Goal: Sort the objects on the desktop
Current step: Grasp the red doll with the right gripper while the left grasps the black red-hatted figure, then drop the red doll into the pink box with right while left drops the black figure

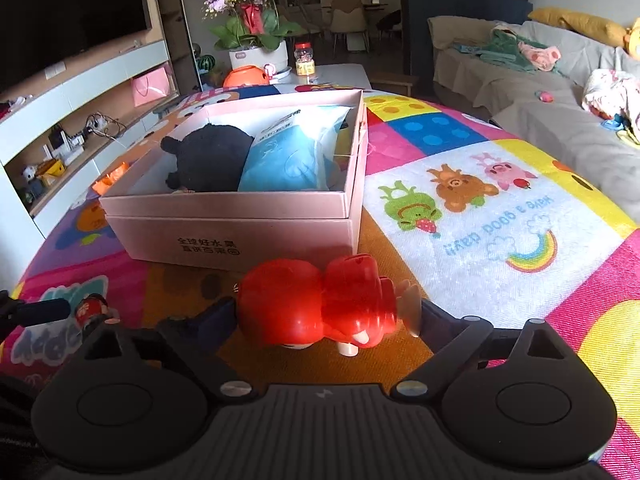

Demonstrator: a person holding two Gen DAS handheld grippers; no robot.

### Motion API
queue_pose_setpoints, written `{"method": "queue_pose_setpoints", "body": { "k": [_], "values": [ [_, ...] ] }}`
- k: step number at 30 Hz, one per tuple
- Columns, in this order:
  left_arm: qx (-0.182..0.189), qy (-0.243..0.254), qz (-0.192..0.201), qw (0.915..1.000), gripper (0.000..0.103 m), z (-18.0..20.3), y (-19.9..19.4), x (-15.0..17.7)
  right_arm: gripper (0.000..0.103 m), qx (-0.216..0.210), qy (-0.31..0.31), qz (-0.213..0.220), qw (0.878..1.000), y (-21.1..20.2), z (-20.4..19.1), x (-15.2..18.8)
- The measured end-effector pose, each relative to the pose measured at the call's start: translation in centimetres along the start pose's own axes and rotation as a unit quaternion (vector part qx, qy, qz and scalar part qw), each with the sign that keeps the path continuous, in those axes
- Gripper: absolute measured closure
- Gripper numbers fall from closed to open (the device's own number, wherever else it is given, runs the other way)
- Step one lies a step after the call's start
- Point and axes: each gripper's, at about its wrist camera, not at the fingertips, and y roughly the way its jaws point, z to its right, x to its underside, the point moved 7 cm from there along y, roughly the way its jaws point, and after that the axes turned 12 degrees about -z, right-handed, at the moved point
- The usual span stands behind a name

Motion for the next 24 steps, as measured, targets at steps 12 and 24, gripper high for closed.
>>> {"method": "queue_pose_setpoints", "body": {
  "k": [12,24],
  "values": [
    [-0.006,0.048,0.045,0.9978,0.029,2.6,-2.9,-1.8,0.009,-0.021,-0.035,0.106,0.994,-9.8,-0.1,-0.5],
    [-0.063,0.072,0.188,0.9774,0.027,2.6,-6.0,-12.2,0.009,-0.033,-0.011,0.217,0.975,-16.7,0.8,-3.1]
  ]
}}
